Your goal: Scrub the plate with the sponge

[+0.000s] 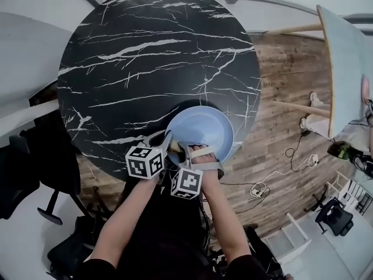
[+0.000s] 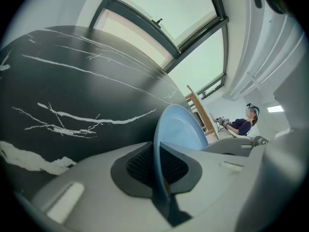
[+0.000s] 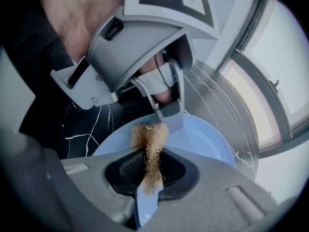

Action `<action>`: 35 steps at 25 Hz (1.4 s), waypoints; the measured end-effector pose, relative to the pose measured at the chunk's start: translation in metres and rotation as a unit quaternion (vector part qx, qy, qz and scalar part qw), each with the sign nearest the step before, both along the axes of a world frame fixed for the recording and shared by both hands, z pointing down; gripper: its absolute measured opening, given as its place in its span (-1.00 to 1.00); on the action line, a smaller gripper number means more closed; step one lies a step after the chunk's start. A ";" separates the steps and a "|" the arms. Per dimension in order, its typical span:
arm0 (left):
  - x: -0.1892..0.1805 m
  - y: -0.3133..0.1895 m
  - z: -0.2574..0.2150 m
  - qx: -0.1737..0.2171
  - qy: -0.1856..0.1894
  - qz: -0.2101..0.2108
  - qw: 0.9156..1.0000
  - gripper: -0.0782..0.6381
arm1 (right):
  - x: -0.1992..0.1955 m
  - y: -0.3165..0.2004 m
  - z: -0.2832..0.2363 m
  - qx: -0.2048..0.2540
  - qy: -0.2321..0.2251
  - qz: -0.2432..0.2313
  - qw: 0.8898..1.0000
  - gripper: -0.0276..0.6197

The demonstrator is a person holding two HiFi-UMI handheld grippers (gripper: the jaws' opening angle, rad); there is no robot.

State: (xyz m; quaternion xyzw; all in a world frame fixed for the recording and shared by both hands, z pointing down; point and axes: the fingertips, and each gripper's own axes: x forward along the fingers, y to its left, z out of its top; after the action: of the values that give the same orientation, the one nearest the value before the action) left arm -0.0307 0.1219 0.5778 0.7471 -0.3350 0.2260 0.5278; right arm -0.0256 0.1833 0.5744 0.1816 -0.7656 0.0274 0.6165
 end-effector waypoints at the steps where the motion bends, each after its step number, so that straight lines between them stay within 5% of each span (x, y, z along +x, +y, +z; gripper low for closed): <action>1: 0.000 0.000 0.000 0.000 0.000 0.002 1.000 -0.73 | 0.000 -0.002 0.000 -0.003 -0.003 -0.004 1.000 -0.78; 13: 0.000 0.000 -0.001 0.006 -0.017 0.009 1.000 -0.73 | 0.018 -0.023 -0.001 -0.063 -0.049 -0.012 0.997 -0.77; 23: 0.000 0.004 -0.001 0.002 -0.018 -0.005 1.000 -0.73 | 0.047 -0.065 0.003 -0.031 -0.043 0.041 0.998 -0.77; 35: -0.001 0.002 -0.001 0.002 -0.011 -0.024 1.000 -0.73 | 0.104 -0.111 0.000 0.048 0.018 0.127 0.991 -0.77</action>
State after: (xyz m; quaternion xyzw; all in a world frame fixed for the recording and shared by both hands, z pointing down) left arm -0.0317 0.1238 0.5769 0.7376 -0.3587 0.2209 0.5276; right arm 0.0781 0.0726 0.5749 0.3072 -0.7259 0.0650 0.6119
